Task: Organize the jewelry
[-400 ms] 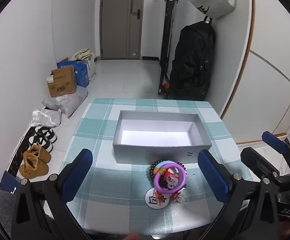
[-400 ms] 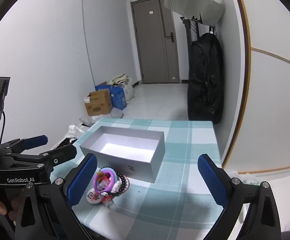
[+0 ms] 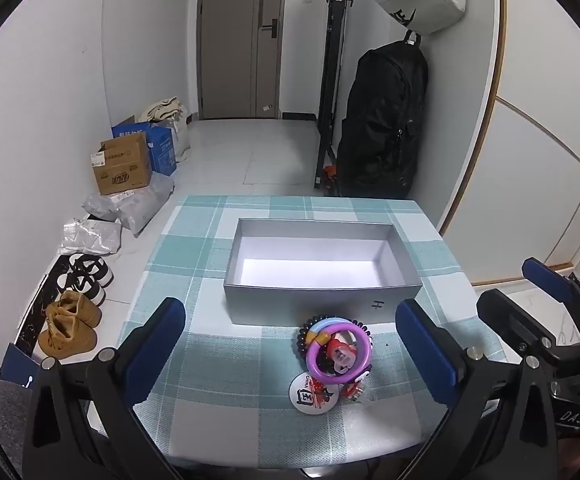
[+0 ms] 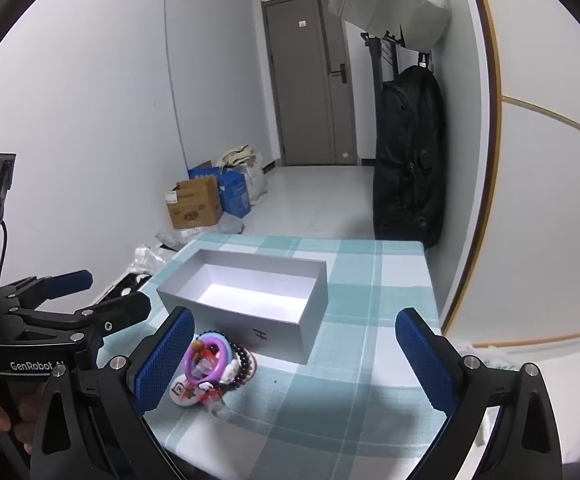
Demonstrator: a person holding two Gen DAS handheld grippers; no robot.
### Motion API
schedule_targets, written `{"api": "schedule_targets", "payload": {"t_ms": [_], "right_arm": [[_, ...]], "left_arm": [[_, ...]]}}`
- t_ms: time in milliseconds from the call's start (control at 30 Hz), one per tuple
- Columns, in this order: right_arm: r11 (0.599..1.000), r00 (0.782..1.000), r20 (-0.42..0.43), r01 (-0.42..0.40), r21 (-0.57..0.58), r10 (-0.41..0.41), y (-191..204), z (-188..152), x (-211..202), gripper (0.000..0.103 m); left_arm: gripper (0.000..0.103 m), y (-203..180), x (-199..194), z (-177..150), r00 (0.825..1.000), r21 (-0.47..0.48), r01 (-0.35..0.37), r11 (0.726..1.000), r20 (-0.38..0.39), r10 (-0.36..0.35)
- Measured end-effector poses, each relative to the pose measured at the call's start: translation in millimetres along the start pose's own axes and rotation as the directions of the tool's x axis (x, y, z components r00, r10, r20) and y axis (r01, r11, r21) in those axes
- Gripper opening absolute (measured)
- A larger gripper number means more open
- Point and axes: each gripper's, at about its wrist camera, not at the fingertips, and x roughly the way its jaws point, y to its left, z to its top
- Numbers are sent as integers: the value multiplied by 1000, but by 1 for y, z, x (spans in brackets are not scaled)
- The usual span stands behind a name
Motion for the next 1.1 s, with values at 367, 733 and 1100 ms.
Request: {"api": "schedule_targets", "payload": {"t_ms": [367,733,1100], "right_arm": [[1000,1000,2,10,-7,-10,10,2,1,102],[1000,1000,-3,7,-2,-7,11,3,1,102],[1000,1000,-11,4,-1,-4,11,3,3,102]], "left_arm": [[102,-1,-2,0,1000,14,-10,1000,17,10],[102,-1,-3,-1,1000,14,-13,1000,18,13],[102,1,-4,-3,1000,18,-15,1000,15,15]]}}
